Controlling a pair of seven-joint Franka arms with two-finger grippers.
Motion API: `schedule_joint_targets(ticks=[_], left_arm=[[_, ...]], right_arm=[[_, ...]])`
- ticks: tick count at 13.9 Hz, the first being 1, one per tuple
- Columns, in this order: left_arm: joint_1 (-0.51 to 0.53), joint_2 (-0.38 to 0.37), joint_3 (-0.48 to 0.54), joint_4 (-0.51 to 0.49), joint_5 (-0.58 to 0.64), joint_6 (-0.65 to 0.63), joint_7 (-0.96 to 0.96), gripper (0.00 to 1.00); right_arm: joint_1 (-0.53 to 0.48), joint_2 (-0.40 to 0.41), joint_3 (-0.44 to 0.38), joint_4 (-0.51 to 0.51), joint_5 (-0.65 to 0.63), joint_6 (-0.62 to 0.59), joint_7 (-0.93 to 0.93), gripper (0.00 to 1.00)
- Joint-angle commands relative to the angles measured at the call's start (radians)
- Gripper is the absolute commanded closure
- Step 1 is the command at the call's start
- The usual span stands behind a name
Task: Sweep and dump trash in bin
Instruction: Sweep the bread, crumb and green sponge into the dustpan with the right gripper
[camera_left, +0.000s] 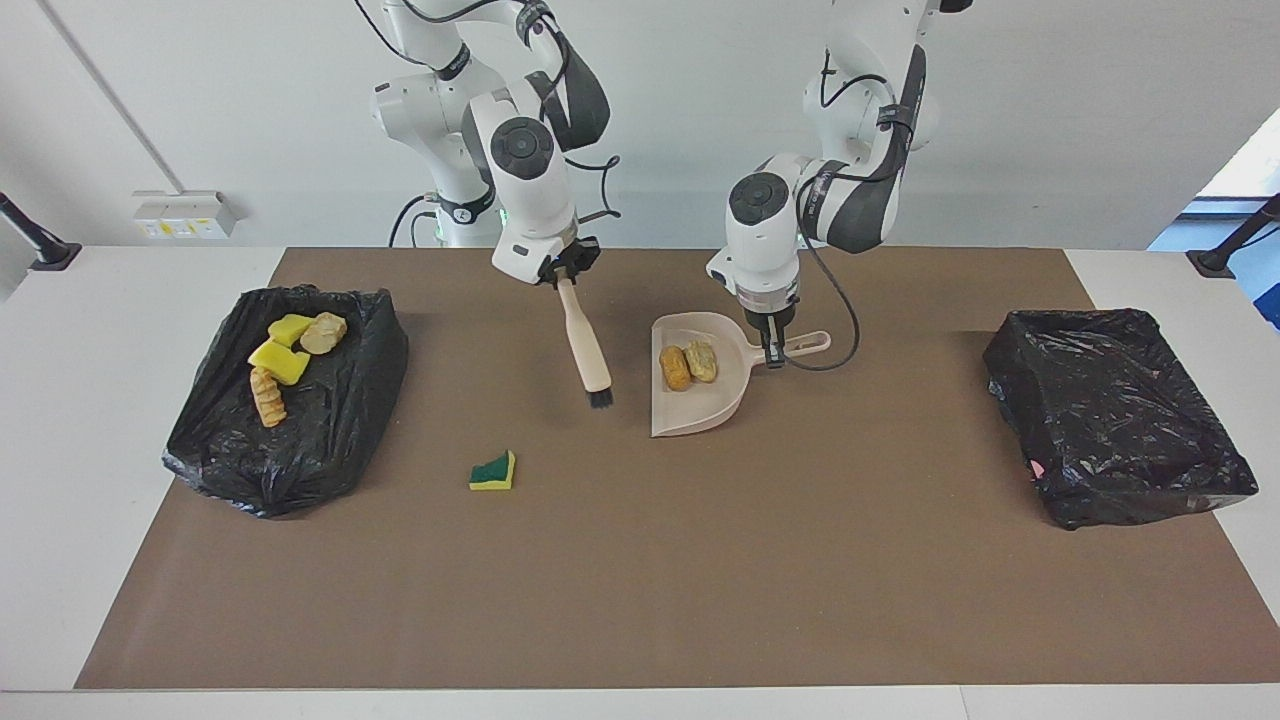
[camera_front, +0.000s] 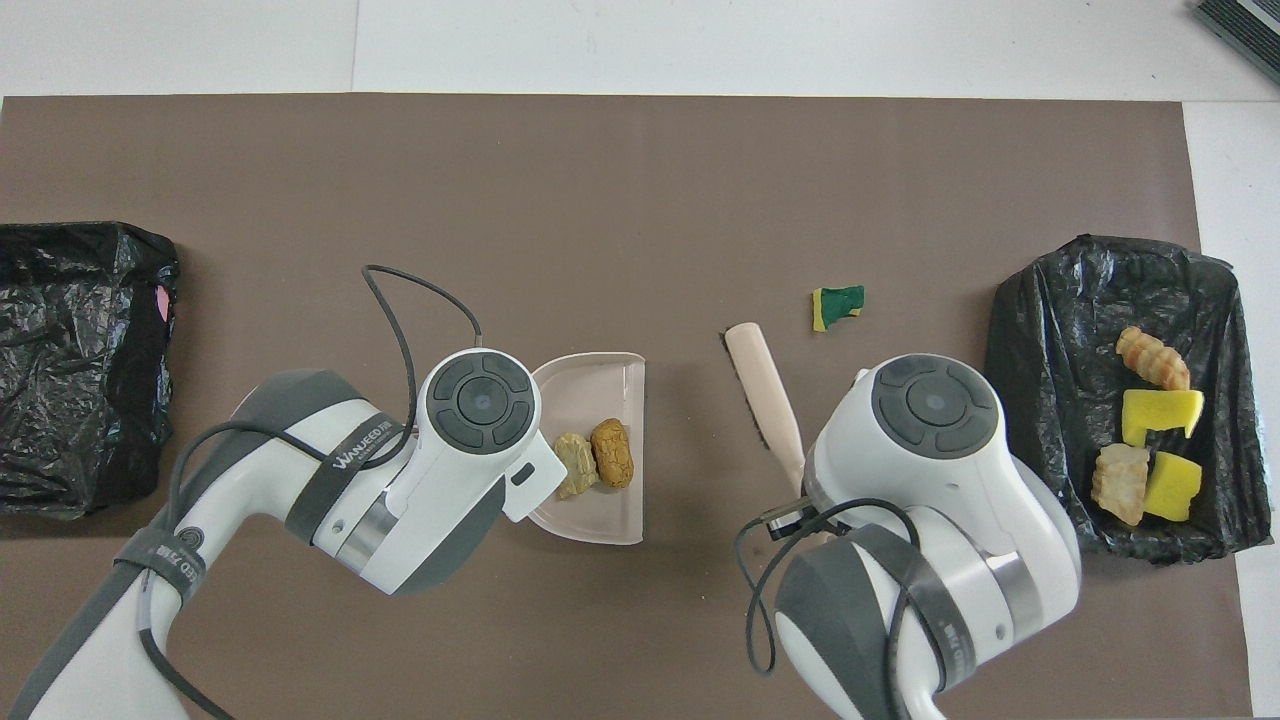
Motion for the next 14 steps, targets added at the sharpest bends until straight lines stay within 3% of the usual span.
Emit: schedule_joint_targets(ticks=[1, 4, 8, 10, 14], left_arm=[[0.006, -0.026, 0.004, -0.039, 0.014, 0.016, 0.012, 1.0], [0.006, -0.026, 0.004, -0.039, 0.014, 0.016, 0.013, 1.0], [0.008, -0.026, 0.004, -0.038, 0.013, 0.016, 0.01, 1.0], [0.008, -0.023, 0.004, -0.036, 0.013, 0.017, 0.01, 1.0], [0.01, -0.026, 0.005, -0.037, 0.013, 0.01, 0.01, 1.0]], right_arm=[[-0.093, 0.126, 0.014, 0.118, -0.237, -0.014, -0.098, 1.0], [-0.15, 0.242, 0.014, 0.241, -0.446, -0.005, -0.117, 1.0], [-0.203, 0.331, 0.014, 0.25, -0.481, 0.092, -0.114, 1.0], [-0.205, 0.336, 0.018, 0.224, -0.442, 0.074, -0.119, 1.0], [-0.144, 0.299, 0.046, 0.174, -0.151, -0.026, -0.157, 1.0]])
